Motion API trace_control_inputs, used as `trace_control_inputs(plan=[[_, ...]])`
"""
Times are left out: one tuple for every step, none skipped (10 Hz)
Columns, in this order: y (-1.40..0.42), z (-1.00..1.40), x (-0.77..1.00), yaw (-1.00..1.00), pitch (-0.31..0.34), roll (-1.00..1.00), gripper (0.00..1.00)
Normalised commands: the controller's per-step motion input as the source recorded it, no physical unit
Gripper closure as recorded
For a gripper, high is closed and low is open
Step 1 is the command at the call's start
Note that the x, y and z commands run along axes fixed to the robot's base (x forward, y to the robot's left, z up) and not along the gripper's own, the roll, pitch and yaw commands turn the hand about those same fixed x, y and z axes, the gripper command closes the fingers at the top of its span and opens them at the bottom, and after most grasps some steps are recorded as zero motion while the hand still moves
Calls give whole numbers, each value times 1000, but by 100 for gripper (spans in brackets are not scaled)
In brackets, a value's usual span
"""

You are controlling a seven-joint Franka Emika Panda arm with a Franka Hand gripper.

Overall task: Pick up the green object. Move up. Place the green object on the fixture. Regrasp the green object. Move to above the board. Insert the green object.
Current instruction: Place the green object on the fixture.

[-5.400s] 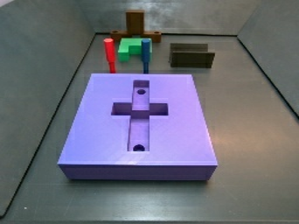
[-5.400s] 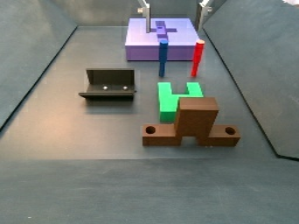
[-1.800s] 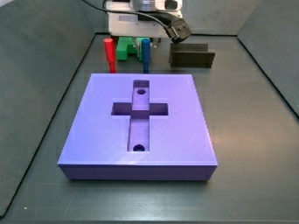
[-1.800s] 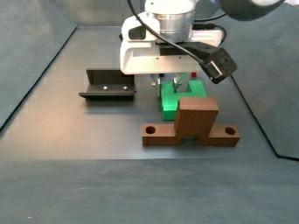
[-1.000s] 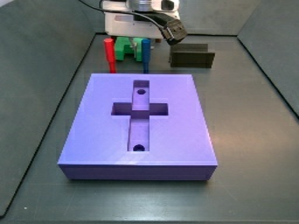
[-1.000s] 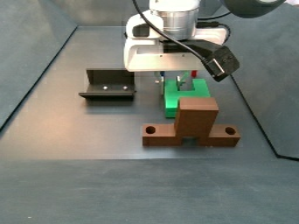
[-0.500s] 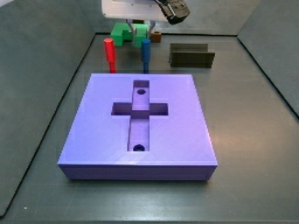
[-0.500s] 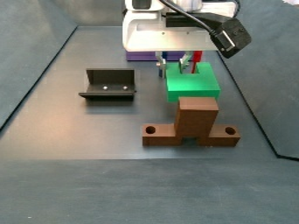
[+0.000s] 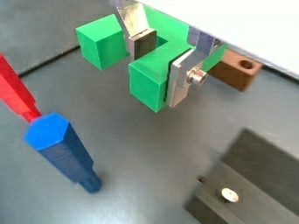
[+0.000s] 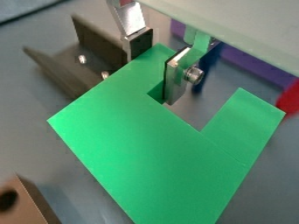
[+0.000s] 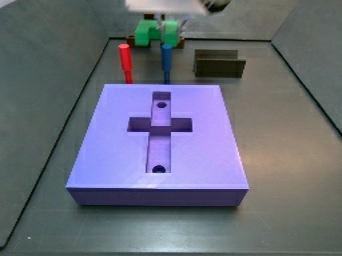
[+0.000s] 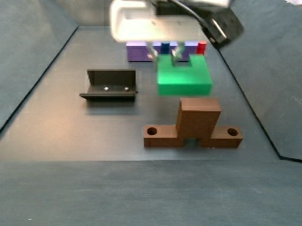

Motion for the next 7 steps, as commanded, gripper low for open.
trace_control_inputs(plan=[[-54, 737, 897, -100, 389, -640, 100], [-71, 706, 889, -106, 391, -669, 100], [-66, 577, 943, -143, 274, -711, 100], [0, 354, 943, -134, 0, -771, 100], [6, 249, 834, -120, -117, -860, 100], [17, 171, 803, -134, -206, -917, 100], [43, 63, 757, -114, -309, -926, 100]])
